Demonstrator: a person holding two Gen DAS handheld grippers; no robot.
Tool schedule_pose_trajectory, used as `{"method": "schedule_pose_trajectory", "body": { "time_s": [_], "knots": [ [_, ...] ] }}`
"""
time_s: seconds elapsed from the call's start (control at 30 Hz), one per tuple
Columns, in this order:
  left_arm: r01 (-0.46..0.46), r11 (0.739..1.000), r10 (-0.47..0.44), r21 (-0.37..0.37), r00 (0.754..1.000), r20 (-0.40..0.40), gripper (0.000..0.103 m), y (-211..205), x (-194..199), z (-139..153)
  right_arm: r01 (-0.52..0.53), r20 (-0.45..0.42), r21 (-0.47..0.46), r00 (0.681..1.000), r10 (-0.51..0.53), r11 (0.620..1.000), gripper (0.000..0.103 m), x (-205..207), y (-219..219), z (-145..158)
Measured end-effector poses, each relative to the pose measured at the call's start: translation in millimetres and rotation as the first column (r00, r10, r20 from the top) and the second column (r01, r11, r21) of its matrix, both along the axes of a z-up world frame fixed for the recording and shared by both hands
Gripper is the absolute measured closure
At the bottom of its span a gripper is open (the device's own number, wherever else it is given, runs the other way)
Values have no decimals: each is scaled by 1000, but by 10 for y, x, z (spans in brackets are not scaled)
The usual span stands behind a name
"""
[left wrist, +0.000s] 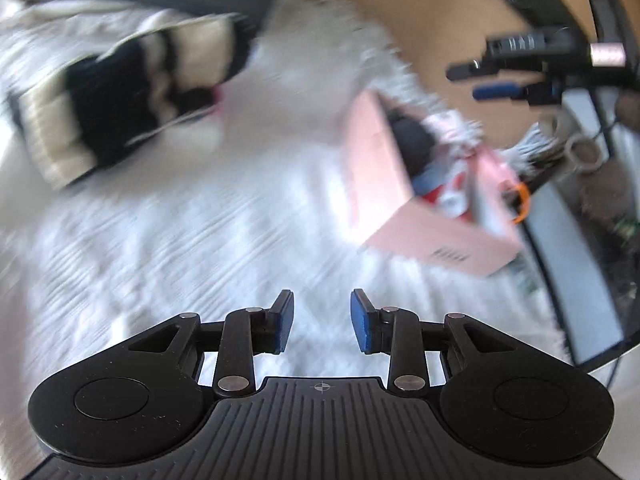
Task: Organize soft objects
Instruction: 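Open both grippers to drop the rocket and pink cloth into the pink box, then grasp the black-and-white striped sock of the bunny doll with the left gripper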
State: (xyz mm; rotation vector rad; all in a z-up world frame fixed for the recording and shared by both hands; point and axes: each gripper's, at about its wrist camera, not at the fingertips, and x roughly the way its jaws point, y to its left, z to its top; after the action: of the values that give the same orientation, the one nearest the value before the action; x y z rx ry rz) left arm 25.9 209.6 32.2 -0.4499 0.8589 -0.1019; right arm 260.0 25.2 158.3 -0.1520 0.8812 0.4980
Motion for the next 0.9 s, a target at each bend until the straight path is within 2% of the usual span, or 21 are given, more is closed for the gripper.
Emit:
{"method": "schedule_pose_trajectory", "body": {
  "time_s": [0.07, 0.1, 0.13, 0.2, 0.27, 0.33, 0.47, 0.53, 0.67, 0.7, 0.73, 0.8, 0.9],
  "knots": [
    [-25, 1000, 25, -7, 1000, 3, 69, 84, -109, -30, -131, -61, -70, 990, 127, 989, 54, -41, 468, -165],
    [-36, 999, 36, -19, 999, 8, 69, 133, -168, -41, -203, -65, -141, 978, 196, 969, 58, -81, 719, -270],
    [-46, 998, 46, -32, 999, 12, 69, 179, -217, -43, -254, -61, -203, 967, 247, 946, 66, -122, 905, -360],
    [-61, 996, 63, -57, 998, 24, 69, 262, -330, -31, -351, -96, -300, 936, 338, 887, 71, -127, 1268, -570],
    [-79, 994, 82, -79, 996, 35, 69, 360, -421, -29, -383, -150, -300, 923, 354, 873, 71, -19, 1450, -694],
    [-101, 990, 106, -100, 994, 40, 69, 436, -485, -42, -402, -166, -325, 915, 367, 856, 71, 113, 1574, -820],
    [-142, 983, 146, -113, 989, 33, 69, 613, -647, -73, -489, -206, -432, 872, 445, 758, 71, 199, 1667, -1075],
    [-160, 979, 166, -123, 985, 38, 69, 695, -713, -73, -500, -214, -472, 864, 456, 726, 71, 269, 1637, -1173],
    [-184, 971, 192, -154, 981, 38, 69, 821, -797, -101, -516, -237, -395, 857, 458, 761, 75, 419, 1554, -1195],
    [-188, 970, 195, -154, 980, 36, 69, 837, -795, -123, -513, -236, -384, 858, 456, 768, 86, 418, 1545, -1191],
    [-191, 970, 198, -153, 980, 31, 69, 849, -786, -148, -512, -245, -369, 859, 450, 776, 88, 396, 1517, -1173],
    [-199, 968, 203, -153, 979, 12, 69, 868, -753, -205, -508, -253, -335, 860, 444, 793, 91, 281, 1499, -1115],
    [-190, 967, 193, -170, 981, 0, 69, 878, -696, -245, -542, -274, -233, 833, 481, 807, 91, -54, 1418, -940]
  ]
}}
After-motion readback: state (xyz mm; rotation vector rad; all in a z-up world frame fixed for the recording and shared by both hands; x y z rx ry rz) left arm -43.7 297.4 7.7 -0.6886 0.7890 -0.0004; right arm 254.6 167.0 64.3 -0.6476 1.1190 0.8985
